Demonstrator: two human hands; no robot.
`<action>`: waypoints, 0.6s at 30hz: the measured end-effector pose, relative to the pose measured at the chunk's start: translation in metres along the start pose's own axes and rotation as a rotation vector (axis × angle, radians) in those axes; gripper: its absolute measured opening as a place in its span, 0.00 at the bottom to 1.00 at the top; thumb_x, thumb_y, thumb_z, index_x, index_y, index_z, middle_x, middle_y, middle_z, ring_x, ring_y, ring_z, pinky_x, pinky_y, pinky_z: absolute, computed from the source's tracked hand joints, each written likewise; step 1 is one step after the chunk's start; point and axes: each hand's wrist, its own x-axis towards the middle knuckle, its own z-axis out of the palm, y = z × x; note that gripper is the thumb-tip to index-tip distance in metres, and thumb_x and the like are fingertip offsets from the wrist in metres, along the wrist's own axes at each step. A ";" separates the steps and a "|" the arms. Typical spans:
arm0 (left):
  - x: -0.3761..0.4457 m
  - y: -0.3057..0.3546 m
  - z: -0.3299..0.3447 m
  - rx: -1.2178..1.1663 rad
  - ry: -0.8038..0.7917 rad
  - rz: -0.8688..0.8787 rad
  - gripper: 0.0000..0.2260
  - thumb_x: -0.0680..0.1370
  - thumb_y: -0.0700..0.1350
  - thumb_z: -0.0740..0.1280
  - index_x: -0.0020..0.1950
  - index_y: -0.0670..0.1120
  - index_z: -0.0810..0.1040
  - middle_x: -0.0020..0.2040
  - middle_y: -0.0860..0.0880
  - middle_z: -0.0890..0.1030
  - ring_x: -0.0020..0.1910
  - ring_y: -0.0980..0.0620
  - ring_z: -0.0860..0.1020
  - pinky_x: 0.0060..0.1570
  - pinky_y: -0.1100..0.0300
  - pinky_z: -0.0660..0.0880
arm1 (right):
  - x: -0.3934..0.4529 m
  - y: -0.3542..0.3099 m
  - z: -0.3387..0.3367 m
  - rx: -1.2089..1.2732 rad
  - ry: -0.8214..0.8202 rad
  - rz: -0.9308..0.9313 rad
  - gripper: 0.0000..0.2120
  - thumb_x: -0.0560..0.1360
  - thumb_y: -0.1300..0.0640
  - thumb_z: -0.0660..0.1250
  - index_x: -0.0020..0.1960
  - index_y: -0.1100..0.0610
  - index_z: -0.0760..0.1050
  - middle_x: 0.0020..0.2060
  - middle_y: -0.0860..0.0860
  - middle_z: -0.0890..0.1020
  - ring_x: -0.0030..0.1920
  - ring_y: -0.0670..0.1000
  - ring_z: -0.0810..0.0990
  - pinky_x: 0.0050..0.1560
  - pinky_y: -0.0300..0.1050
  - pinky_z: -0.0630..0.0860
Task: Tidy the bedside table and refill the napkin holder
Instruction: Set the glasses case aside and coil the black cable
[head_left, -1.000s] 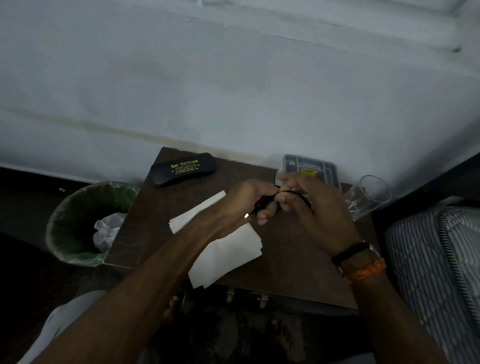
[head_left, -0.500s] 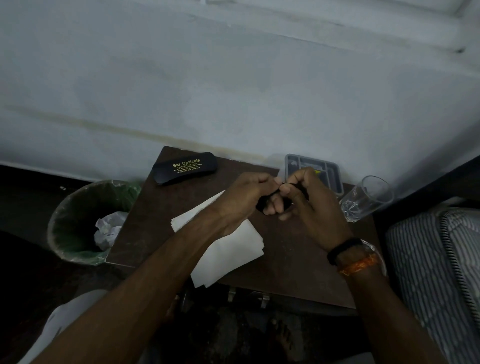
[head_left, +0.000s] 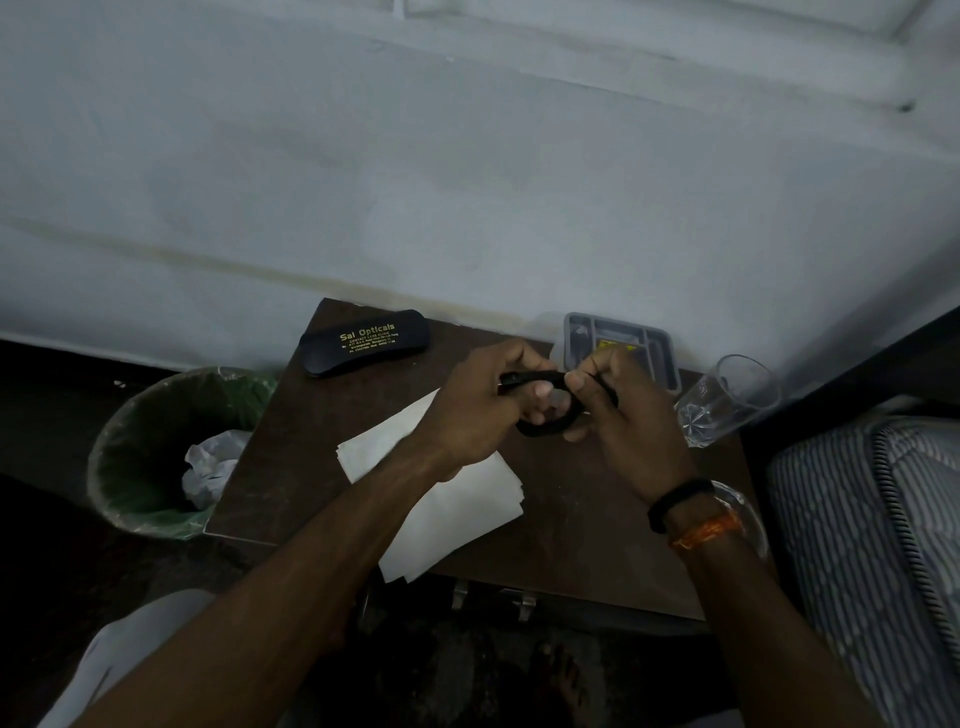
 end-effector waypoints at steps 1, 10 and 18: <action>0.000 -0.001 0.000 0.040 -0.007 -0.007 0.04 0.79 0.37 0.68 0.53 0.40 0.79 0.42 0.46 0.83 0.38 0.50 0.83 0.41 0.59 0.81 | 0.000 0.002 -0.001 -0.038 -0.004 -0.025 0.08 0.81 0.55 0.62 0.49 0.60 0.71 0.39 0.48 0.78 0.36 0.48 0.82 0.34 0.55 0.82; 0.000 -0.004 -0.005 0.111 0.004 -0.018 0.04 0.78 0.39 0.70 0.48 0.47 0.80 0.39 0.49 0.83 0.35 0.52 0.82 0.39 0.57 0.81 | 0.006 0.013 -0.013 -0.624 -0.004 -0.325 0.08 0.79 0.56 0.62 0.50 0.57 0.79 0.46 0.52 0.78 0.47 0.55 0.75 0.43 0.53 0.75; -0.002 -0.003 -0.002 -0.038 -0.028 -0.044 0.03 0.78 0.38 0.70 0.51 0.40 0.81 0.39 0.45 0.83 0.34 0.48 0.81 0.41 0.52 0.81 | 0.010 0.020 -0.018 -0.643 -0.063 -0.265 0.06 0.77 0.60 0.62 0.50 0.56 0.78 0.44 0.53 0.80 0.43 0.56 0.79 0.42 0.56 0.77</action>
